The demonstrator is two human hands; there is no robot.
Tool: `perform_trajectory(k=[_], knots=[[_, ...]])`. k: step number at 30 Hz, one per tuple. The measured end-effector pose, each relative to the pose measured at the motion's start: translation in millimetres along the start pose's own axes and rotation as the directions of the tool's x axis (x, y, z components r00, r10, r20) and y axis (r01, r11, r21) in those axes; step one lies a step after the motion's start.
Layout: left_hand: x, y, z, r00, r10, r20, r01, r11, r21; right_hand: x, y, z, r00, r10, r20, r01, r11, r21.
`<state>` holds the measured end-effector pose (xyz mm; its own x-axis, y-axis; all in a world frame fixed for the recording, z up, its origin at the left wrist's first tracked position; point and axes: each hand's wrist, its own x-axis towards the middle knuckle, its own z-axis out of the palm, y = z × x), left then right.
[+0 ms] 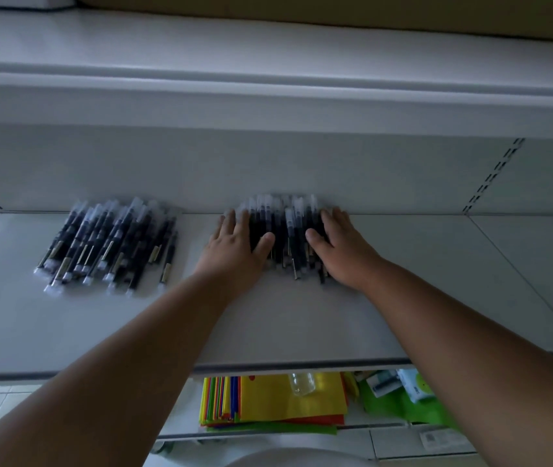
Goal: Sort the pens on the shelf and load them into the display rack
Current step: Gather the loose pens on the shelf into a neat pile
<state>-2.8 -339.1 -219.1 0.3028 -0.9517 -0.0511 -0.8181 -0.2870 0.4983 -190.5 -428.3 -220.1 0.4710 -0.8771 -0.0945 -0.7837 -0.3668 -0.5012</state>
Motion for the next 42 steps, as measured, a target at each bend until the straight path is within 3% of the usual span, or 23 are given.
perform_trajectory(k=[3,7,9,14,20,26,35,42], knots=[[-9.0,-7.3,-5.3,0.997,0.078,-0.02,-0.079,0.995,-0.068,-17.3,7.6,-7.2,0.993,-0.116,0.022,0.115,0.992,0.05],[-16.3,-8.2,-7.3,0.971,0.221,0.092,-0.227,0.971,0.067,-27.3,12.3,-6.4,0.966,-0.24,0.092,0.248,0.965,-0.081],[-11.4,-8.6,-4.0,0.969,0.224,0.101,-0.234,0.966,0.105,-22.3,12.3,-3.9,0.966,-0.25,0.063,0.255,0.962,-0.099],[-3.5,-11.5,2.6,0.97,0.24,-0.026,-0.237,0.967,0.092,-13.6,12.1,-3.5,0.964,-0.267,0.007,0.266,0.956,-0.119],[-9.4,-8.0,1.7,0.943,0.321,0.085,-0.332,0.92,0.208,-22.1,17.0,-9.4,0.957,-0.284,0.059,0.289,0.953,-0.09],[-1.6,-1.6,11.1,0.949,0.314,-0.037,-0.301,0.933,0.197,-19.6,15.5,-6.5,0.959,-0.282,-0.021,0.281,0.958,-0.051],[-7.4,5.5,11.6,0.936,0.348,-0.046,-0.327,0.912,0.247,-31.8,34.6,-20.2,0.973,-0.232,0.005,0.232,0.972,0.025],[-8.8,7.9,10.0,0.939,0.343,-0.034,-0.324,0.912,0.253,-37.4,37.7,-14.0,0.97,-0.229,-0.081,0.237,0.967,0.096]])
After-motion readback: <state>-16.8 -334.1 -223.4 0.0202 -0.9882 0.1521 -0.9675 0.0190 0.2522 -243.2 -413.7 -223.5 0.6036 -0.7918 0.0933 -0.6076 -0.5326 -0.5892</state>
